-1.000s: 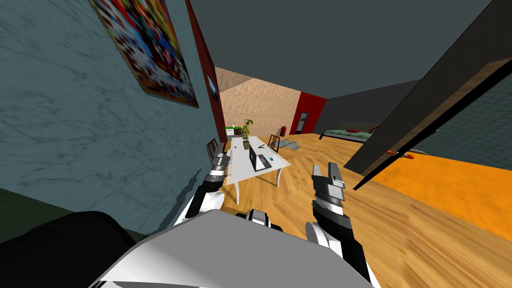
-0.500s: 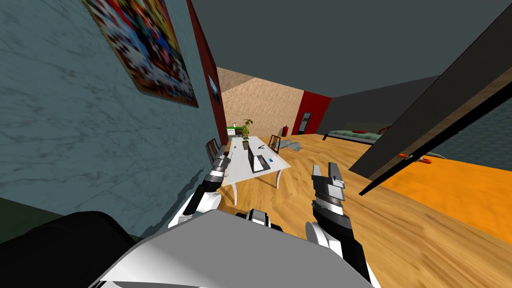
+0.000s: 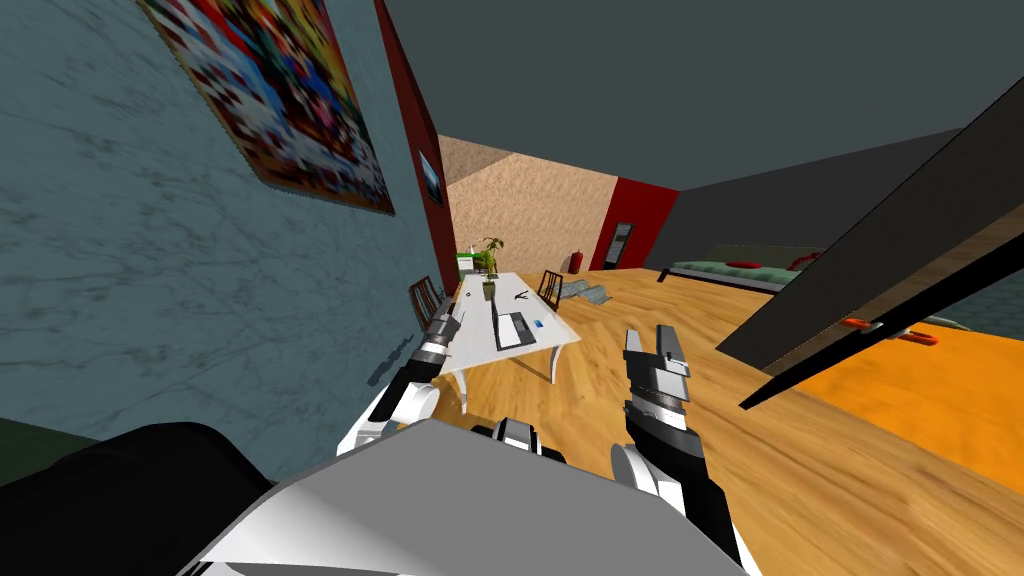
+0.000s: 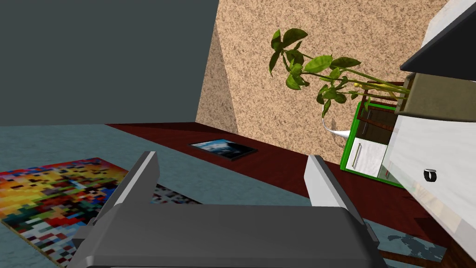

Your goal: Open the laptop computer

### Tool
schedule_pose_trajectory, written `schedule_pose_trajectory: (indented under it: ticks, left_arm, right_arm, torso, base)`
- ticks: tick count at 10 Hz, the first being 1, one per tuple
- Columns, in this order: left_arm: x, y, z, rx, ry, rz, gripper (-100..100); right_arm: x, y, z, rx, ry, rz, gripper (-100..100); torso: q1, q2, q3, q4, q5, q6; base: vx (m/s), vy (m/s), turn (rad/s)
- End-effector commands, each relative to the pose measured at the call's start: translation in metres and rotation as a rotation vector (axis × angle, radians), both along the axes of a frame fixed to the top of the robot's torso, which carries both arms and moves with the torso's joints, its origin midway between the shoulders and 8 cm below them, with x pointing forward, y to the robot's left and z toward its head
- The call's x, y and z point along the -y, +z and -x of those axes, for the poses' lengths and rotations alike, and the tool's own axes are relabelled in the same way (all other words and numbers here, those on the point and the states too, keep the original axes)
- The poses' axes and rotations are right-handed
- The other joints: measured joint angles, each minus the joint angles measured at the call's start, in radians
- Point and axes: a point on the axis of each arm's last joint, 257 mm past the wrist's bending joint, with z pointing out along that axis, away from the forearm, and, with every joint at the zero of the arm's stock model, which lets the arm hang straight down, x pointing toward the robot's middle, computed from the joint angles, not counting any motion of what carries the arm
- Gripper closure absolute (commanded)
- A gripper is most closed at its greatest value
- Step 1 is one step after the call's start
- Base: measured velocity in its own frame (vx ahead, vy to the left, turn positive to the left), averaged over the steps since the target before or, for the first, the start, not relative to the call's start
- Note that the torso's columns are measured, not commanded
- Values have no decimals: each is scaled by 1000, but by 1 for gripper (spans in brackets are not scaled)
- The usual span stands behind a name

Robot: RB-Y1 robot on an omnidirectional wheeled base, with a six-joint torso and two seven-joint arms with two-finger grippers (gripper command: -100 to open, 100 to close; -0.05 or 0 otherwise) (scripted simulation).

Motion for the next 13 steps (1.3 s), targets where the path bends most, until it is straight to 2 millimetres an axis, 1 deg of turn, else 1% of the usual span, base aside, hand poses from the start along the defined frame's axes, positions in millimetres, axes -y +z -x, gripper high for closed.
schedule_pose_trajectory:
  ticks: [1, 5, 7, 8, 9, 10, 11, 12, 13]
  left_arm:
    - [-13, -21, -6, -55, 4, 43, -100]
    - [-39, -66, -15, -167, 21, 151, -100]
    - [-54, -92, -18, -227, 34, 219, -100]
    - [-58, -99, -18, -243, 38, 239, -100]
    - [-66, -114, -19, -273, 47, 283, -100]
    - [-70, -121, -19, -288, 52, 308, -100]
    - [-76, -136, -18, -314, 64, 361, -100]
    - [-78, -143, -17, -324, 70, 389, -100]
    - [-81, -156, -16, -341, 82, 452, -100]
  right_arm:
    - [0, 0, 0, 0, 0, 0, 0]
    - [0, 0, 0, 0, 0, 0, 0]
    - [0, 0, 0, 0, 0, 0, 0]
    - [0, 0, 0, 0, 0, 0, 0]
    - [0, 0, 0, 0, 0, 0, 0]
    - [0, 0, 0, 0, 0, 0, 0]
    - [0, 0, 0, 0, 0, 0, 0]
    - [0, 0, 0, 0, 0, 0, 0]
    - [0, 0, 0, 0, 0, 0, 0]
  torso:
    - [-1, -3, -2, -1, 0, 0]
    - [-4, -2, -1, -1, -1, 0]
    - [0, -5, -3, -1, 0, 0]
    - [1, -2, -2, -1, 0, 0]
    - [0, 0, 0, 0, 0, 0]
    - [-1, 1, 1, 0, 0, 0]
    - [-1, 0, 0, 0, 0, 0]
    - [1, -1, -1, 0, 0, 0]
    - [1, -1, -1, -1, 0, 0]
  base:
    - [108, -123, 82]
    - [105, -179, 115]
    - [152, -188, 130]
    - [106, -188, 98]
    - [92, -198, 109]
    - [90, -194, 116]
    - [89, -172, 129]
    - [80, -156, 98]
    - [84, -177, 117]
